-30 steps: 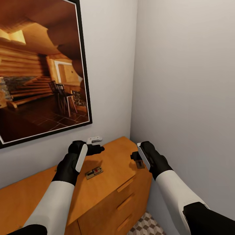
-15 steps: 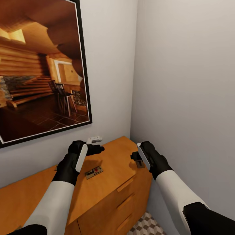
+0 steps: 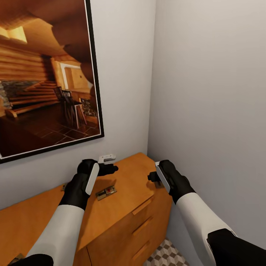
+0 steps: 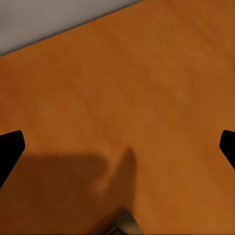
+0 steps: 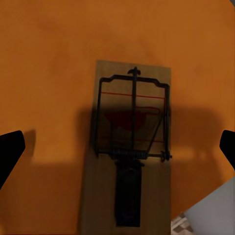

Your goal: Take the four mousetraps from the cabinet in the bathroom and place them on the bathroom floor. Make sure all four end up on the same floor surface, and ensure that at least two of them are either under or directly next to the same bathroom sink.

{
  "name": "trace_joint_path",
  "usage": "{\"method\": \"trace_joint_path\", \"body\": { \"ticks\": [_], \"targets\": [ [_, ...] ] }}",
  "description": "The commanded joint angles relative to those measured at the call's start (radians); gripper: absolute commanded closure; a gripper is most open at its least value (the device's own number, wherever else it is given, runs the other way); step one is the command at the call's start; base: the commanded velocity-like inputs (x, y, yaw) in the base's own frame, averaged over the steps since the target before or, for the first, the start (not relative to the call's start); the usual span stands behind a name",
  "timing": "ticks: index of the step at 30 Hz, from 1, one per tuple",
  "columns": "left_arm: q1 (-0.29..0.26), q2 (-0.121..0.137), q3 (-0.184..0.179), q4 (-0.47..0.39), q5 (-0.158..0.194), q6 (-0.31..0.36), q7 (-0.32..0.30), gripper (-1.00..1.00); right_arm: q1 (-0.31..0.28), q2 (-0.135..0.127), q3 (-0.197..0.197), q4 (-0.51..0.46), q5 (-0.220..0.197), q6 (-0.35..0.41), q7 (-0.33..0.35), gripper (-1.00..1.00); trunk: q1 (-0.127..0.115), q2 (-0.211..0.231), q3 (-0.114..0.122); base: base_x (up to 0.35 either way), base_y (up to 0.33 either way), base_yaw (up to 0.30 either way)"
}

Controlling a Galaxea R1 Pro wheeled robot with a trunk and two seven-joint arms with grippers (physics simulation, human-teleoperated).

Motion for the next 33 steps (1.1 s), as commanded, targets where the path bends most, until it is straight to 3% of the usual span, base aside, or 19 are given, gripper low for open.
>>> {"method": "trace_joint_path", "body": {
  "ticks": [1,5,26,33],
  "targets": [
    [-0.001,-0.001,0.002,-0.001,0.011,0.004,0.009,-1.00,-0.001,0.000,0.003,-0.001,-0.008,0.004,-0.008,-1.00,0.004,-0.008,-0.004,0.000,0.000,0.000],
    [-0.001,-0.001,0.002,-0.001,0.011,0.004,0.009,-1.00,-0.001,0.000,0.003,-0.001,-0.008,0.004,-0.008,-1.00,0.019,-0.036,-0.017,0.000,0.000,0.000],
    [-0.001,-0.001,0.002,-0.001,0.011,0.004,0.009,-1.00,-0.001,0.000,0.003,-0.001,-0.008,0.004,-0.008,-1.00,0.019,-0.036,-0.017,0.000,0.000,0.000],
    [-0.001,-0.001,0.002,0.000,0.011,0.003,0.009,-1.00,-0.001,0.000,0.003,-0.001,-0.008,0.004,-0.008,-1.00,0.042,-0.078,-0.036,0.000,0.000,0.000]
  ]
}}
